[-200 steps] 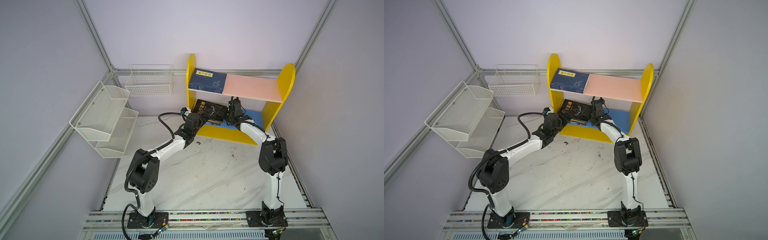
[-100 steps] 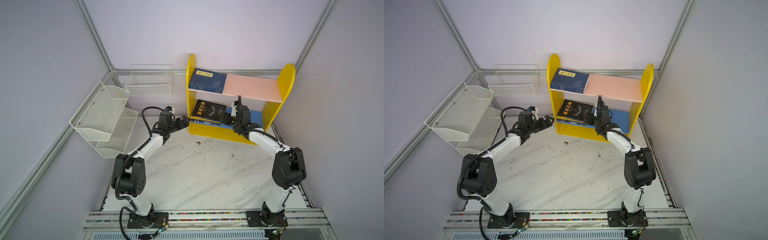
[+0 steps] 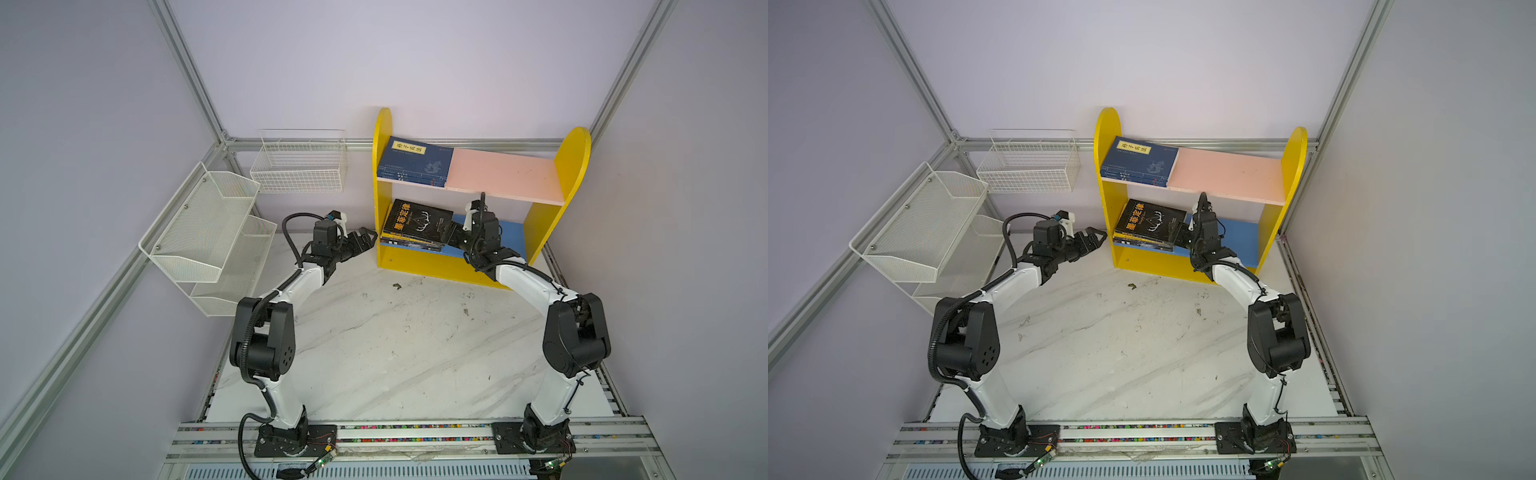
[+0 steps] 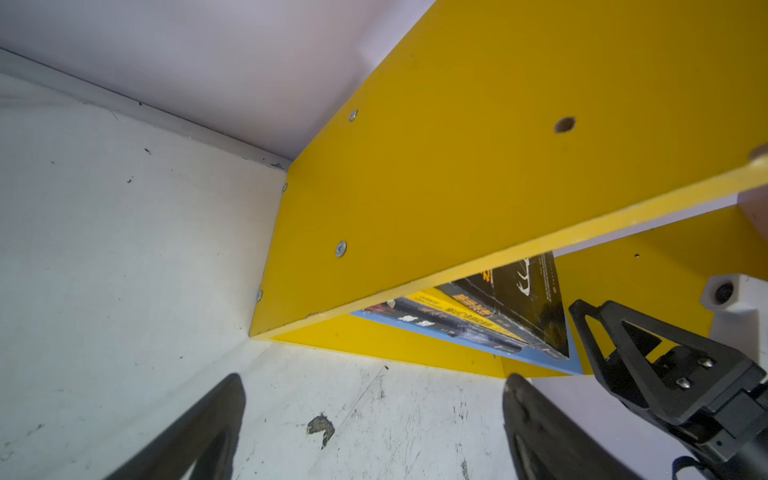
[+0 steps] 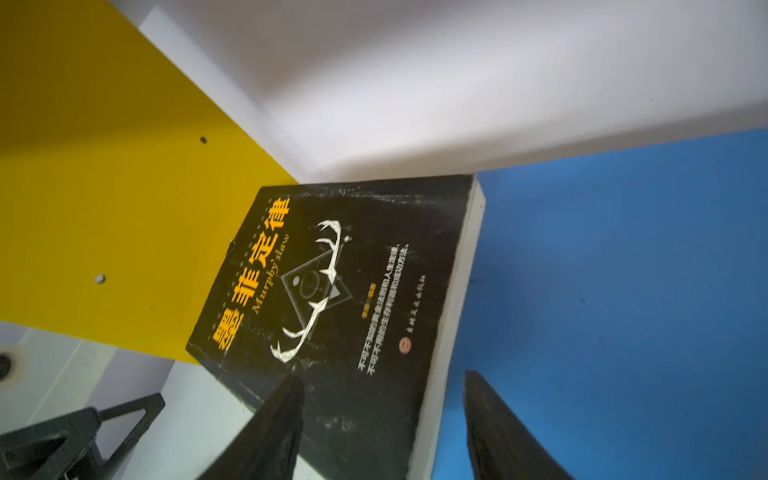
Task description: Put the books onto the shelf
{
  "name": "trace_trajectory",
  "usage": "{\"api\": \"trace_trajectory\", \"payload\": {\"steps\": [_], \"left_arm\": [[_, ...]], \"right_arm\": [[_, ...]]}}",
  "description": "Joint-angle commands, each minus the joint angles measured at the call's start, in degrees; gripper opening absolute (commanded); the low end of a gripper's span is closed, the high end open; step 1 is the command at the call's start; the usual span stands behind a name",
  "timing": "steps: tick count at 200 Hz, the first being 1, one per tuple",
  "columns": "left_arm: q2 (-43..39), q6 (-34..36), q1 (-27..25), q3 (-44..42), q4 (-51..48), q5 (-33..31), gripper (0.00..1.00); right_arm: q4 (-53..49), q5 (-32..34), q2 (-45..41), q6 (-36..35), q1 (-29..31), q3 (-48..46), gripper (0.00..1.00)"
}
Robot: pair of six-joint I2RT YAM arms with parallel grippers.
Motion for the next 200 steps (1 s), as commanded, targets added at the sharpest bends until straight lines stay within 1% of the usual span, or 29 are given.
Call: {"api": "trace_trajectory", "payload": {"steps": [1, 21, 43, 79, 143, 177, 200], "left_arm": [[-3.3, -2.7, 0.6, 0.2, 5.7, 0.7, 0.95], [-3.2, -3.4, 0.8, -0.3, 6.4, 1.1, 0.95], [-2.9, -4.1, 1.0, -0.3, 7.2, 1.3, 0.95], [-2.7, -5.0, 1.3, -0.2, 8.3, 2.0, 0.95], [-2.8, -6.6, 1.8, -1.9, 9.7, 2.4, 0.96], [-2.7, -7.4, 1.8, -2.7, 10.0, 2.7, 0.96], [-2.6, -7.7, 1.9, -2.8, 10.2, 2.7, 0.96]], "right_arm": [[8.2, 3.4, 0.4, 6.8, 0.0, -1.9, 0.57], [7.4, 4.3, 1.5, 7.0, 0.0, -0.8, 0.54], [7.3, 4.7, 2.3, 7.0, 0.1, -0.3, 0.42], [8.5, 5.0, 4.1, 8.1, 0.0, 0.1, 0.36], [13.5, 0.6, 8.0, 6.3, 0.8, 3.1, 0.33], [12.3, -1.3, 10.1, 5.1, 1.0, 6.3, 0.32], [11.2, -1.2, 11.0, 5.1, 1.3, 7.5, 0.33]]}}
